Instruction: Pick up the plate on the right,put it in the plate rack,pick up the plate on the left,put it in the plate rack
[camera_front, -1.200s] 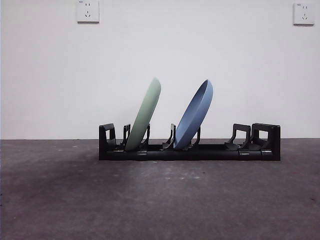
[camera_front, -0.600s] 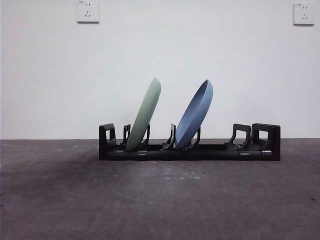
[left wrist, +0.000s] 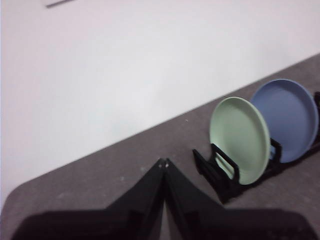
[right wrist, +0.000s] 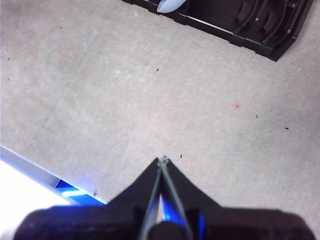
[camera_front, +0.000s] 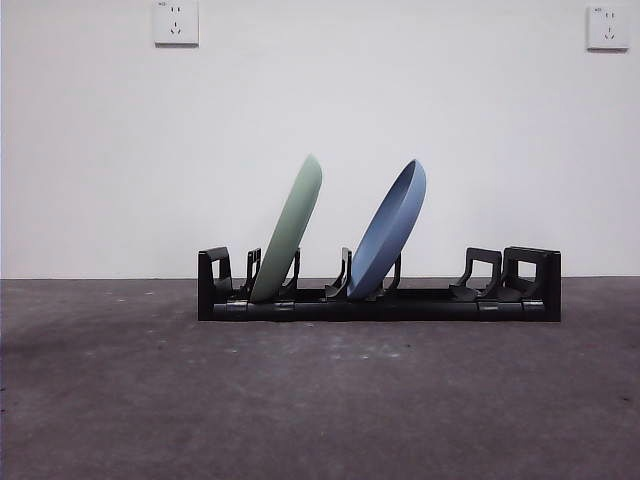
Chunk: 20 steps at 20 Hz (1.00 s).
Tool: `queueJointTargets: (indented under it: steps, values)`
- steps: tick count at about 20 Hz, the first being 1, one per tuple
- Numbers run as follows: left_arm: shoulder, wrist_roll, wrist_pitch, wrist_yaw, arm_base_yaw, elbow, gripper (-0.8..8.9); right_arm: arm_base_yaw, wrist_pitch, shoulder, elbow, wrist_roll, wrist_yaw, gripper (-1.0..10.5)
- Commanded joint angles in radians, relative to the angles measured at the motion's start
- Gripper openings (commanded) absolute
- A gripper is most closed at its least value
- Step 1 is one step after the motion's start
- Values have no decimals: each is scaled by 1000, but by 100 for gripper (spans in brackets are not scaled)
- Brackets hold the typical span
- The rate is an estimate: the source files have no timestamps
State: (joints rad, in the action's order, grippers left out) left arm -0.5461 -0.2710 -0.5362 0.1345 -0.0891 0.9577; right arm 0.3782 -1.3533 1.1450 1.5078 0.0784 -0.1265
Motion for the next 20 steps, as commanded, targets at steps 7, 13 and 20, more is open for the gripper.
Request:
queueJointTargets:
  steps: [7,13,20]
  values:
    - [298,117,292,3,88,-594,-3,1,122,3,-8,-3,4,3]
    - [476,155,298,-4,137,-819,-3,1,192,3,-8,-3,4,3]
    - [542,245,299,-5,184,-926,-3,1,204,3,-8,-3,4,3]
